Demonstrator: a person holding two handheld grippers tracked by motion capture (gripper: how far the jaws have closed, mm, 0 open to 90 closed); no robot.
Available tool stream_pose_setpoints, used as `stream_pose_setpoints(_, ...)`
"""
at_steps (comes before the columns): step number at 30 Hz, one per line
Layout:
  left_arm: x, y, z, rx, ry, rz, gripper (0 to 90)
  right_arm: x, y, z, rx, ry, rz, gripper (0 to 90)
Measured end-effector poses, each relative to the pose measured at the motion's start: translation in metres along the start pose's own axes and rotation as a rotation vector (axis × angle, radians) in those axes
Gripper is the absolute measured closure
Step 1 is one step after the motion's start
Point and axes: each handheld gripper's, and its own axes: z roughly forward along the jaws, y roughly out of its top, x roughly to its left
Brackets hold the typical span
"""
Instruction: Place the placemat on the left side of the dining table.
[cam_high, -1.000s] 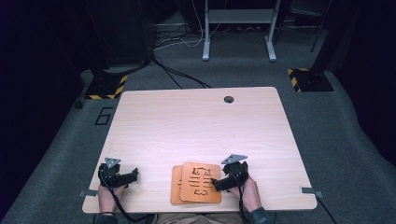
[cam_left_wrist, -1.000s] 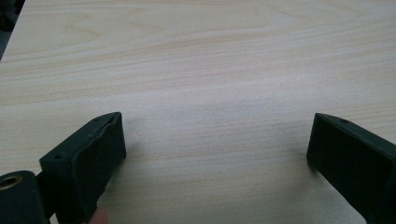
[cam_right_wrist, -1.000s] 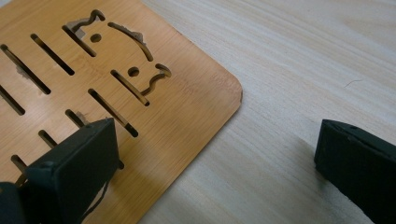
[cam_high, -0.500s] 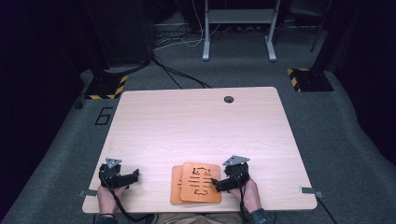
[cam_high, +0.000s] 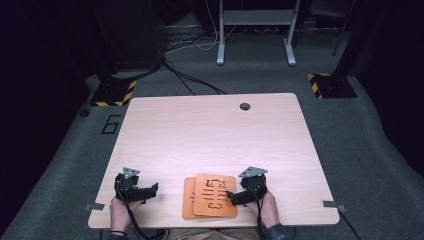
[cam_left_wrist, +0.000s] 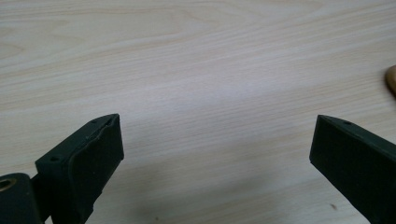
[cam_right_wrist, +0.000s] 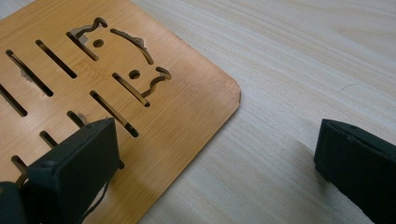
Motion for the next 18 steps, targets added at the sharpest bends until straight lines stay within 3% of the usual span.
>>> stream_pose_setpoints(18, -0.039, 0.019, -0.006, 0.043, -0.154, 0.056, 2.3, 0.000, 0.000, 0.000, -0.002, -0.005, 0.007, 0.0)
